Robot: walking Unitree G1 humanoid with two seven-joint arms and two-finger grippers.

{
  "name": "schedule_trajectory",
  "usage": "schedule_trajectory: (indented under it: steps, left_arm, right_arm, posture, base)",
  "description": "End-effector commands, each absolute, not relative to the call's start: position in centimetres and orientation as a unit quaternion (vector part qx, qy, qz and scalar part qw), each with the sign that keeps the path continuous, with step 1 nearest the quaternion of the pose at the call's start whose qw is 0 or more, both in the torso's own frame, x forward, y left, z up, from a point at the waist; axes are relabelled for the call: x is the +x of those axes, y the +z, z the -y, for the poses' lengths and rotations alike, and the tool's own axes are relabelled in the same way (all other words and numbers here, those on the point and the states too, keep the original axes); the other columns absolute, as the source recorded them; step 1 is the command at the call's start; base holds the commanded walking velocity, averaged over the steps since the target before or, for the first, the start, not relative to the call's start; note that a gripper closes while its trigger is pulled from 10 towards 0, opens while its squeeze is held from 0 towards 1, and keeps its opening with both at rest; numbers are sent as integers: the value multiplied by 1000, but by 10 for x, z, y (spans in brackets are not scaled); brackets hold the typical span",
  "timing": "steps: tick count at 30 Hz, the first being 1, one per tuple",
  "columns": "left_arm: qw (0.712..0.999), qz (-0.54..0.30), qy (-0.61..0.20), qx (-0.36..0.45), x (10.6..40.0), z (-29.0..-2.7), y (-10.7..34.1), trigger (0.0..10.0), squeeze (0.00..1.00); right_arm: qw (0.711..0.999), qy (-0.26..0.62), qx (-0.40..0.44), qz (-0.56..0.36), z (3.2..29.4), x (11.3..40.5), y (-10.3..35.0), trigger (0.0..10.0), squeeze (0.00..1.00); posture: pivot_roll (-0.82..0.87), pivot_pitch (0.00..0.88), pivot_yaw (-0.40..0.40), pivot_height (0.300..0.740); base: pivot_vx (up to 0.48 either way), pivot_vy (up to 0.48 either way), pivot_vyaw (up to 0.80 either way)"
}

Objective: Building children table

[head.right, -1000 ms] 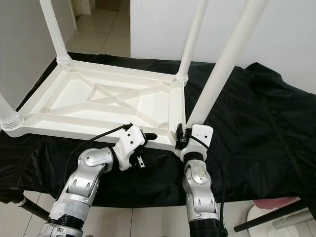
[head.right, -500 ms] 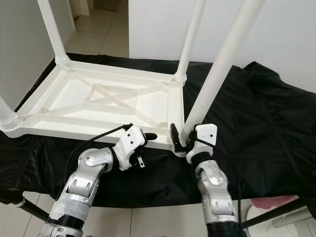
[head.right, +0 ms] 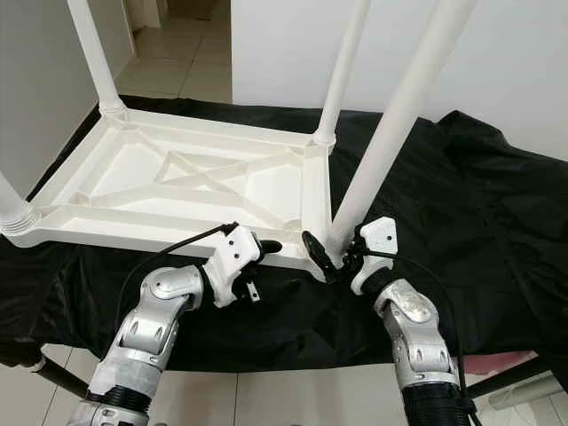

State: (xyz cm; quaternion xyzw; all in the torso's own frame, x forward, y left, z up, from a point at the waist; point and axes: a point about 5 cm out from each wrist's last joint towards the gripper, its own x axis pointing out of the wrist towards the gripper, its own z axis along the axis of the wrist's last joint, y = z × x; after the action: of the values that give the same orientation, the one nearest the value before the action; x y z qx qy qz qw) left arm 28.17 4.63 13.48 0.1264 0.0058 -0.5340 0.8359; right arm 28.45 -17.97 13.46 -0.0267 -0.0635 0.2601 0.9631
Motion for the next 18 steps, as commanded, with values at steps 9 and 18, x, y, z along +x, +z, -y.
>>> schedule_trajectory:
  steps: [9,18]
  left_arm:
    - [866,-8,-485,123,270,-42,124,10000,0]
    - [865,-4,-484,134,271,-40,127,10000,0]
  right_arm:
    - [958,277,-37,59,191,290,128,10000,0]
    - [950,307,-43,45,192,298,123,78,0]
  posture:
    - [-15,0,-57,740]
    - [-8,0,-56,740]
  base:
    - [0,0,0]
    - [0,0,0]
